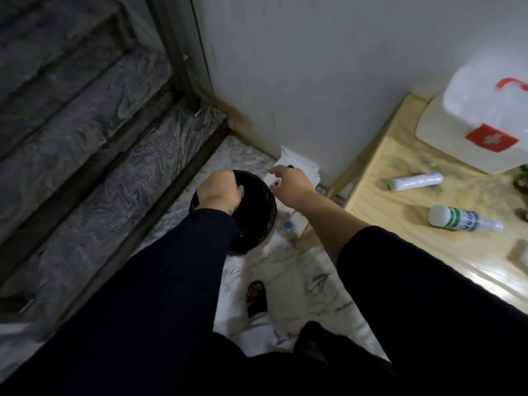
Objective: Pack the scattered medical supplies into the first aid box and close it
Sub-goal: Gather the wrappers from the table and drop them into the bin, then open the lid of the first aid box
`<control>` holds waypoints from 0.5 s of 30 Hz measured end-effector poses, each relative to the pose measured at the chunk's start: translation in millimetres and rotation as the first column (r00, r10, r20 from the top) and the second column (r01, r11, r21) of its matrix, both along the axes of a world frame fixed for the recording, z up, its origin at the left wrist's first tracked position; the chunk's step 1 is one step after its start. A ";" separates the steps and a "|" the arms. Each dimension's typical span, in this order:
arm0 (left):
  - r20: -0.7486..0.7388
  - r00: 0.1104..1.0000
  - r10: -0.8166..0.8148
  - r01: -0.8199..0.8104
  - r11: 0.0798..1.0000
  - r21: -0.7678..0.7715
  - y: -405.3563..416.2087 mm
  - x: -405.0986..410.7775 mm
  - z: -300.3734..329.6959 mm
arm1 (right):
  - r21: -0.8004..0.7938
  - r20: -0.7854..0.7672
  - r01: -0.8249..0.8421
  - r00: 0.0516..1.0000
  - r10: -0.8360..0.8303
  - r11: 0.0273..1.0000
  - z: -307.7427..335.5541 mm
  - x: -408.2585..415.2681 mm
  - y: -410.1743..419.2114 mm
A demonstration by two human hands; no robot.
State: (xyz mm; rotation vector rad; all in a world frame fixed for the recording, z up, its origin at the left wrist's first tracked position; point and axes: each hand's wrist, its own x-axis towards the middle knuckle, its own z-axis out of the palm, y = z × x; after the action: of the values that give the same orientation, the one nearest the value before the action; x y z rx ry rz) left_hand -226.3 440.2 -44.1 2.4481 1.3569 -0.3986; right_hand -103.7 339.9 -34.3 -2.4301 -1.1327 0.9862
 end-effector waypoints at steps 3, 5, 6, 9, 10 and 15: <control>0.020 0.992 -0.122 0.121 0.992 0.028 0.2 26.6 23.5 | 0.021 0.113 -0.005 0.994 0.003 1.000 23.3 20.9 -9.8; 0.073 0.972 -0.223 0.219 0.974 0.053 -3.5 50.3 40.8 | 0.029 0.182 0.006 0.983 -0.011 1.000 40.3 37.9 -21.6; 0.106 0.953 -0.283 0.277 0.958 0.068 -8.2 63.6 51.5 | 0.035 0.213 0.018 0.977 -0.025 0.999 49.4 48.1 -29.1; 0.154 0.871 -0.467 0.446 0.882 0.152 -32.6 110.1 80.2 | 0.076 0.306 0.107 0.944 -0.125 0.991 73.9 81.5 -64.3; 0.143 0.855 -0.498 0.475 0.864 0.164 -34.7 119.7 85.3 | 0.082 0.329 0.108 0.936 -0.129 0.991 78.9 87.6 -68.9; 0.164 0.734 -0.660 0.624 0.749 0.220 -73.6 187.7 109.4 | 0.132 0.441 0.251 0.851 -0.284 0.959 105.5 135.4 -131.8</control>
State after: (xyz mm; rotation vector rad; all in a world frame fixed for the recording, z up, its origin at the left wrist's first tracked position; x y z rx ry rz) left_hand -38.6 366.6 65.3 2.9341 0.4058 -0.1434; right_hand 31.7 208.1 71.2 -2.7428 -0.8914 0.2855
